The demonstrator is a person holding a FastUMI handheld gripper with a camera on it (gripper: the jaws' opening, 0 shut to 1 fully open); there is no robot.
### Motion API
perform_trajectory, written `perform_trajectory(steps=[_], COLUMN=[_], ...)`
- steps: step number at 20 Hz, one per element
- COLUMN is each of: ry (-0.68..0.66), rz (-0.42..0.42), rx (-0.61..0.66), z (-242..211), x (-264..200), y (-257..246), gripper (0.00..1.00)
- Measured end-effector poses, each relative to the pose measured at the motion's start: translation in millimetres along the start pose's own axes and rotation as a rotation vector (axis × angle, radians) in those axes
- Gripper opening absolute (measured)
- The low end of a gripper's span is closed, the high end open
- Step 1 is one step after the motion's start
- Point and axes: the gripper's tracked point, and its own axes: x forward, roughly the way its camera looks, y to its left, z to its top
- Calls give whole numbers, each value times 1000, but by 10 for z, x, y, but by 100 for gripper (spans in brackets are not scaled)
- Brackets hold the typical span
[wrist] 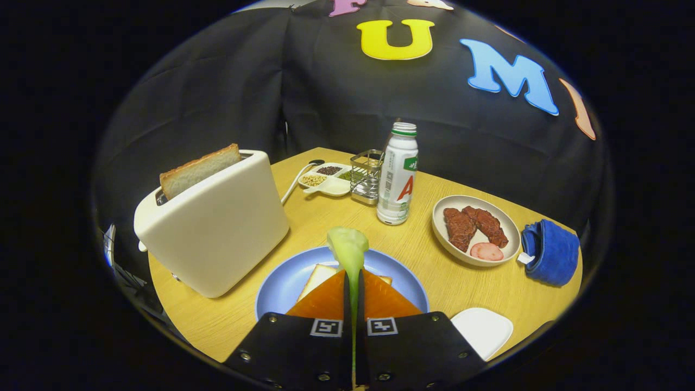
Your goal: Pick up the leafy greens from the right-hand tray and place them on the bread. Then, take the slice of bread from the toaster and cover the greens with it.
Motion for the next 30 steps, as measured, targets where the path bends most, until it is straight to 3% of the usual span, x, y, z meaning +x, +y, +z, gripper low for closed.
perform_trajectory(steps=[1,2,3,4,5,6,15,23,30], ry=[6,5,3,-1,-6,-16,-168,-383,-467], rz=[1,15,11,6,-4,-20,-75,-161,-144], rx=[-21,-30,-35,-40,-53,-69,-24,34,39], z=[-9,-1,-9,8,19,47,216,349,569], x=[13,-5,-4,-27,-59,-100,-456,-682,-838], y=[40,73,77,72,48,6,79,467,1064], gripper=[12,14,26,28,42,47,47,47,47])
